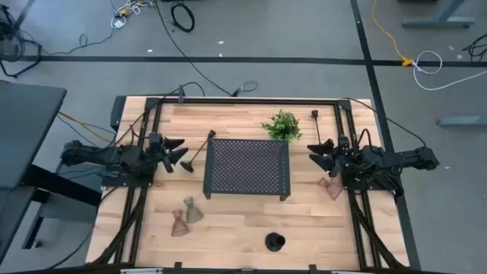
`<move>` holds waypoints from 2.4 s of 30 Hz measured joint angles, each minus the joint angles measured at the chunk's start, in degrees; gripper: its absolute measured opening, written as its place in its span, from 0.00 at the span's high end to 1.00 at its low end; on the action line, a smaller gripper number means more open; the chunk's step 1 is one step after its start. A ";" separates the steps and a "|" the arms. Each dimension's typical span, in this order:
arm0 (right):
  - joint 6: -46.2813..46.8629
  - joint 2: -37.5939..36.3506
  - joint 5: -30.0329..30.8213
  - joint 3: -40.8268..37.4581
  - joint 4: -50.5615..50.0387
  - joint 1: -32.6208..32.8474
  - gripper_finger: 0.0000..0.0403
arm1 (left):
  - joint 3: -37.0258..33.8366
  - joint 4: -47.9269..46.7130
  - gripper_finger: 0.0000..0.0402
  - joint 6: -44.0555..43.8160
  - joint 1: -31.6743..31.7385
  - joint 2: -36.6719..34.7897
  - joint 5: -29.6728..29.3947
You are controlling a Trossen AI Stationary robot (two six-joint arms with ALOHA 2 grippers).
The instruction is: Pick & Place candle stick holders
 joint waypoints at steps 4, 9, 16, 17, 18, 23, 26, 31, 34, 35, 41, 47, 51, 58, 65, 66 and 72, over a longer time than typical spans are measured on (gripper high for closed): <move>-0.01 0.00 0.00 0.00 0.01 -0.01 0.26 | 0.00 0.00 0.35 0.00 -0.01 -0.02 0.01; -0.01 0.00 0.00 0.00 -0.01 -0.01 0.26 | 0.00 0.02 0.35 0.02 -0.02 0.00 0.02; -0.01 0.00 0.00 0.00 0.00 0.00 0.26 | 0.00 0.01 0.35 0.01 -0.01 -0.01 0.01; -0.01 0.00 0.00 0.00 -0.01 0.00 0.26 | 0.00 0.01 0.35 0.00 -0.02 0.00 0.00; -0.01 0.00 0.00 0.00 -0.01 -0.01 0.26 | 0.00 0.02 0.35 0.00 -0.02 -0.02 0.02; -0.01 0.00 0.00 0.00 0.00 -0.01 0.26 | 0.00 0.00 0.35 0.00 -0.01 0.00 0.00; -0.01 0.00 0.00 0.02 -0.01 -0.01 0.26 | 0.00 0.02 0.35 0.00 0.00 -0.02 0.00; -0.01 0.00 0.00 0.01 0.00 0.00 0.26 | 0.00 0.02 0.35 0.01 -0.01 -0.01 0.00; -0.01 0.00 0.00 0.01 -0.01 0.00 0.26 | 0.00 0.00 0.35 0.00 -0.02 0.00 0.02; -0.01 0.00 0.00 0.00 -0.01 -0.01 0.26 | 0.00 0.00 0.35 0.00 0.00 -0.02 0.02; -0.01 0.00 0.00 0.00 0.00 0.00 0.26 | 0.00 0.02 0.35 0.01 -0.01 -0.01 0.01; -0.01 0.00 0.00 0.01 0.00 0.01 0.26 | 0.00 0.07 0.35 0.01 -0.02 0.00 0.00; -0.01 0.00 0.00 0.00 -0.01 -0.01 0.26 | 0.00 0.01 0.35 -0.01 -0.02 0.00 0.00; -0.01 0.00 0.00 0.00 0.01 0.01 0.26 | -0.02 0.15 0.35 -7.28 -0.01 0.00 3.38; -0.01 0.00 0.00 0.01 -0.01 -0.01 0.26 | 5.70 -2.54 0.36 -5.18 0.11 1.44 2.97; -0.01 0.00 0.00 0.00 -0.01 0.00 0.26 | 7.89 -6.36 0.37 -6.19 0.09 2.32 2.88; -0.01 0.00 0.00 0.00 0.01 0.00 0.26 | 22.38 -25.44 0.39 -10.95 0.11 13.42 -0.71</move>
